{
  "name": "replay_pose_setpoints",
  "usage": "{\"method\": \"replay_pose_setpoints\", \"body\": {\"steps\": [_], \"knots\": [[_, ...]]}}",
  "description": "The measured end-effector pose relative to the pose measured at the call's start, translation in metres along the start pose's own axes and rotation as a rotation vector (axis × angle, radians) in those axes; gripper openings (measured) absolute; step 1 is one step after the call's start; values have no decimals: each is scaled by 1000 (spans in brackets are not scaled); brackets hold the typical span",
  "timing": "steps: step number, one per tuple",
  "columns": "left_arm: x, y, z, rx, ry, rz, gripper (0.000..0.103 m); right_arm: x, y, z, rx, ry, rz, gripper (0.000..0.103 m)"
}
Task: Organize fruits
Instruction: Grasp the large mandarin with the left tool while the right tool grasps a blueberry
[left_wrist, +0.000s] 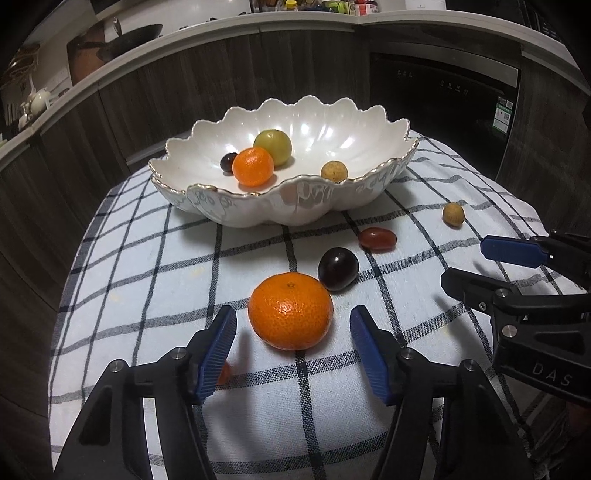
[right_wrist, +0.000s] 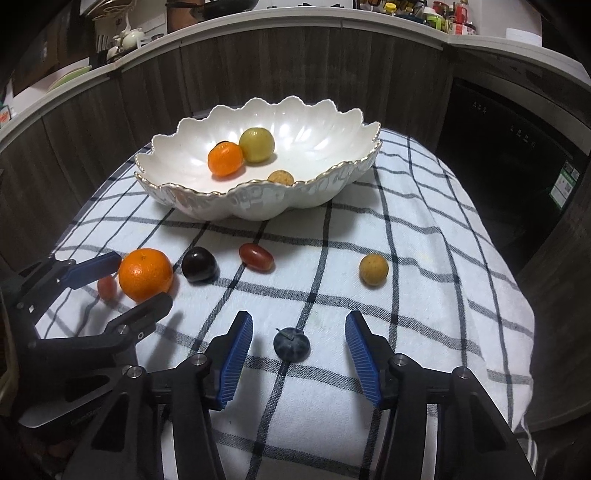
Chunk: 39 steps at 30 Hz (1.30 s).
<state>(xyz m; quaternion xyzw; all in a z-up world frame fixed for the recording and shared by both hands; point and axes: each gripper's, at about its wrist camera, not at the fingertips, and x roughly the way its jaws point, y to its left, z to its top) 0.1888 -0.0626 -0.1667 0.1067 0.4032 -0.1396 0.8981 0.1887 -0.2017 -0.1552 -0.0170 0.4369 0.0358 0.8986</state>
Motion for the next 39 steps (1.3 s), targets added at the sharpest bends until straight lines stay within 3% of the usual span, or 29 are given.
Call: {"method": "replay_pose_setpoints", "body": {"steps": [9,20,39], "knots": [[10,3,0,-23,29,-12,60,10,0,-4,3,33,15,46],[15,5,1,-47,35,-23,46,14,1,-8,-15,35,18,24],[-3,8,4,-71,16,-31,44,1,-1,-1,0,-1,10,23]]}}
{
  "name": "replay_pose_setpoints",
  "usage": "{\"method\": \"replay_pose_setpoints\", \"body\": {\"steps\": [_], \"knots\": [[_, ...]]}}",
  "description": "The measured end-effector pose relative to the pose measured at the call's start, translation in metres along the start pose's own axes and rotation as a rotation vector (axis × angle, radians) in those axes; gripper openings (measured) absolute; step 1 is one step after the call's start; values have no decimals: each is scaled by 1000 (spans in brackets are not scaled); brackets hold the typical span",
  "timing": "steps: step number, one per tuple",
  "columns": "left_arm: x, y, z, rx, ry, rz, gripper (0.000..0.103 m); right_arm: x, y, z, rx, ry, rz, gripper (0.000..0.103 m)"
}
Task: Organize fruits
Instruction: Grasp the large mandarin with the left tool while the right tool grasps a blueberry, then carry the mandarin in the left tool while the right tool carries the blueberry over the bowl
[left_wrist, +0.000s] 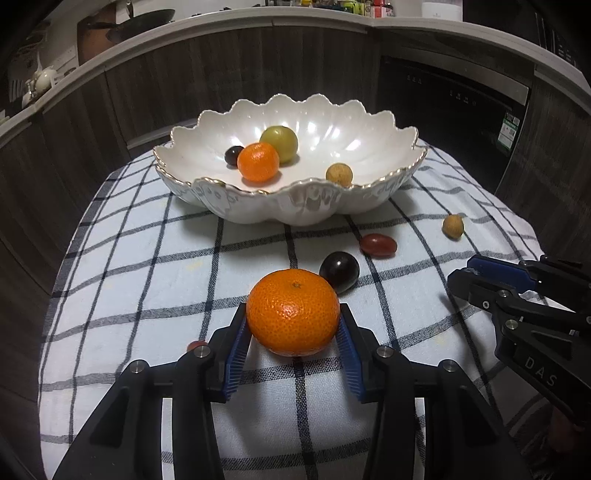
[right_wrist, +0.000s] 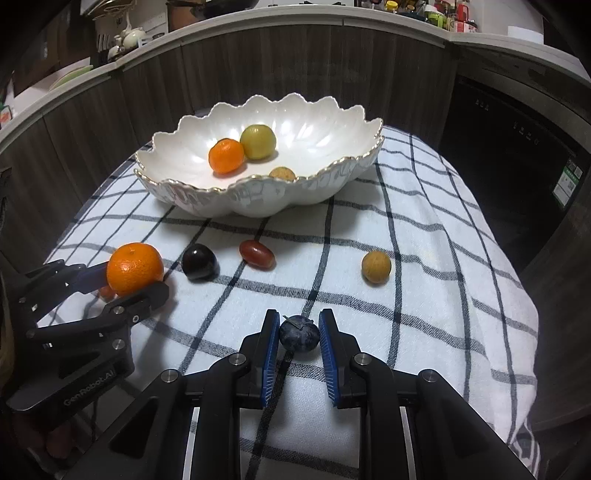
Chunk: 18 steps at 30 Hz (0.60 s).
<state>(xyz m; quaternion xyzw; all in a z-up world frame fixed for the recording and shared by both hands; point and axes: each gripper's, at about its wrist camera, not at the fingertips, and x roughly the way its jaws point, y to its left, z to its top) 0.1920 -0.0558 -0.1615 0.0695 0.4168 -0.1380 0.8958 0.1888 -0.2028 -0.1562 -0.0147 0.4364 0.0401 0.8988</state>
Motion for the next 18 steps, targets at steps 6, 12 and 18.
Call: {"method": "replay_pose_setpoints", "body": {"steps": [6,12,18], "knots": [[-11,2,3,-8,-20,10,44,-8,2,4,-4,-20,0,23],[-20,4,7,-17,-38,21,44,-15,3,10,-2,-39,1,23],[-29,6,15,-25,-59,26,44,-21,0,18,16,-52,8,23]]}}
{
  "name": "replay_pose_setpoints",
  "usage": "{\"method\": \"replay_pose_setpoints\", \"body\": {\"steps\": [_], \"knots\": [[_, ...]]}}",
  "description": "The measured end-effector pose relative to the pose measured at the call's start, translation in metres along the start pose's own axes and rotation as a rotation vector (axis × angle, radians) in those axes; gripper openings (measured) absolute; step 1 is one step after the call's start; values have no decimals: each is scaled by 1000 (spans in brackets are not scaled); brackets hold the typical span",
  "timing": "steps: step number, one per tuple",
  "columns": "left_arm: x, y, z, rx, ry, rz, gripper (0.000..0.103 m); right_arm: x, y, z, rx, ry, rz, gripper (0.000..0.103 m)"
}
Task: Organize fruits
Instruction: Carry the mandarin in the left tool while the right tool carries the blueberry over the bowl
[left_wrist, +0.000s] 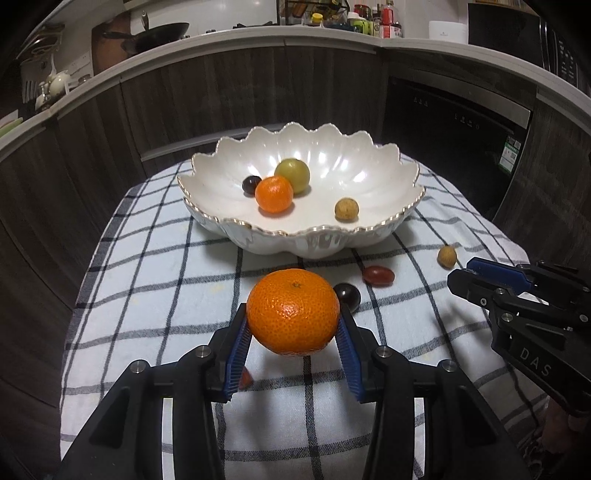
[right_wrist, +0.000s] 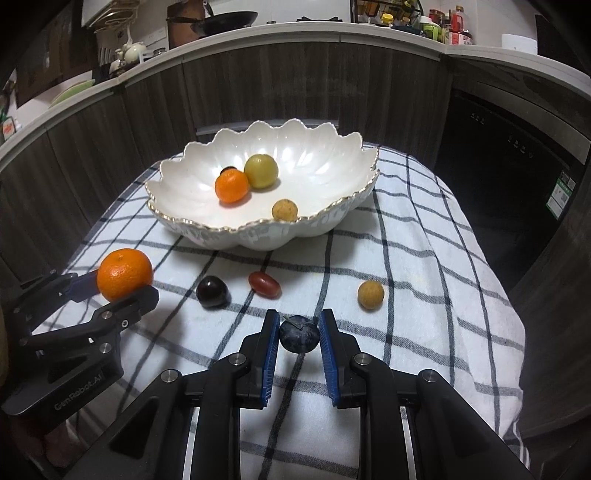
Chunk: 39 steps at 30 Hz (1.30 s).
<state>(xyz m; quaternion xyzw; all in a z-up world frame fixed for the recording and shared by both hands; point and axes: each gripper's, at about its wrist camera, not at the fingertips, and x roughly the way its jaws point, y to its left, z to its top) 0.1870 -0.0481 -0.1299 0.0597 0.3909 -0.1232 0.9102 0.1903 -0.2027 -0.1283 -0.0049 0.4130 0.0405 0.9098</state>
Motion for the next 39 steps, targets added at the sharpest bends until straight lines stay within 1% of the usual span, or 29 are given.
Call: {"method": "replay_pose_setpoints", "body": {"steps": [20,27,32,39], "knots": [[-11,3,46,-18,-86,19,44,-11,-12,40,13,-80,-13,23],[-6,5,56,-29,-92,26,44,-12,-14,55,11,-109,-17,23],[2,7,63,-46,-78,30,44,-11,-16,66,10,-129,-16,23],[6,12,74,-62,-81,47,44,-3,-21,84,19,-147,-11,23]]}}
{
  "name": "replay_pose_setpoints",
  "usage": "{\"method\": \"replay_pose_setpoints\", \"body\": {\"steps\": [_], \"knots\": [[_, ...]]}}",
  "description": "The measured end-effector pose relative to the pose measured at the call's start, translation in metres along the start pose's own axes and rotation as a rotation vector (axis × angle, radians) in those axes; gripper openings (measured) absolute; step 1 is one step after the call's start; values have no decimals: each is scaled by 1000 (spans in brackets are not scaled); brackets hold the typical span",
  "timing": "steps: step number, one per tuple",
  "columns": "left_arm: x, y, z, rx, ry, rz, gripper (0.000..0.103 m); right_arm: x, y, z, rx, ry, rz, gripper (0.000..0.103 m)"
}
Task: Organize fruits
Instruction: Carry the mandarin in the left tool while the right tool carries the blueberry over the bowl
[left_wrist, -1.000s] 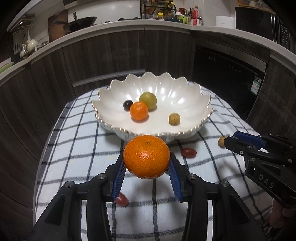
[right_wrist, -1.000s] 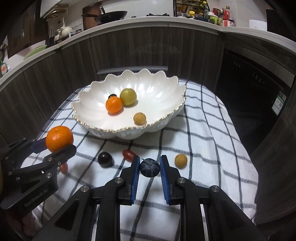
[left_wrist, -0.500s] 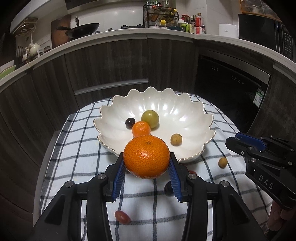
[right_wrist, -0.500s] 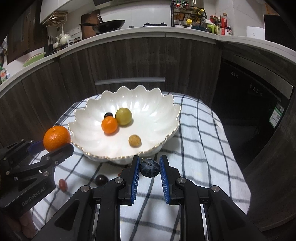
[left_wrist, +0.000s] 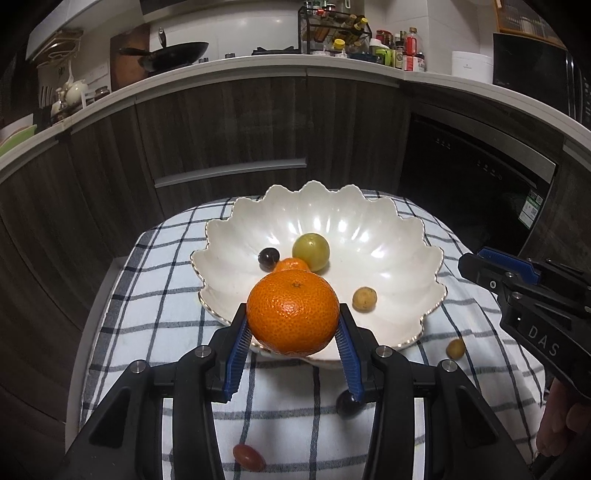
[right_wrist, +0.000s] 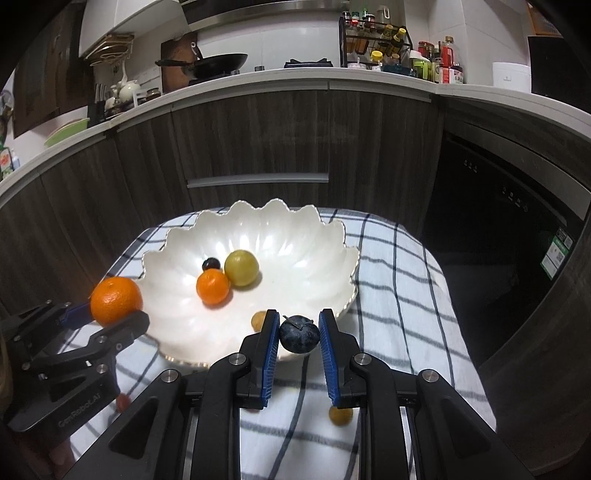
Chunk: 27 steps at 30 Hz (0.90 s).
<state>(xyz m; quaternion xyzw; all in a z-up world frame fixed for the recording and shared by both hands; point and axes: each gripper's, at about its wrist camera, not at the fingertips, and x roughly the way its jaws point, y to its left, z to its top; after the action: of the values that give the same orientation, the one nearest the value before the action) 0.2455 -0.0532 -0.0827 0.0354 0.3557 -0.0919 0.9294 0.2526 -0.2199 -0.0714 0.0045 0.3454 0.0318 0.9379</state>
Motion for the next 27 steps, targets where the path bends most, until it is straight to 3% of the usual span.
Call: {"method": "replay_pose_setpoints", "body": {"steps": [27], "knots": [[39,5,16,-22,53,11,44,40,4,40,-50,-20,3,23]]}}
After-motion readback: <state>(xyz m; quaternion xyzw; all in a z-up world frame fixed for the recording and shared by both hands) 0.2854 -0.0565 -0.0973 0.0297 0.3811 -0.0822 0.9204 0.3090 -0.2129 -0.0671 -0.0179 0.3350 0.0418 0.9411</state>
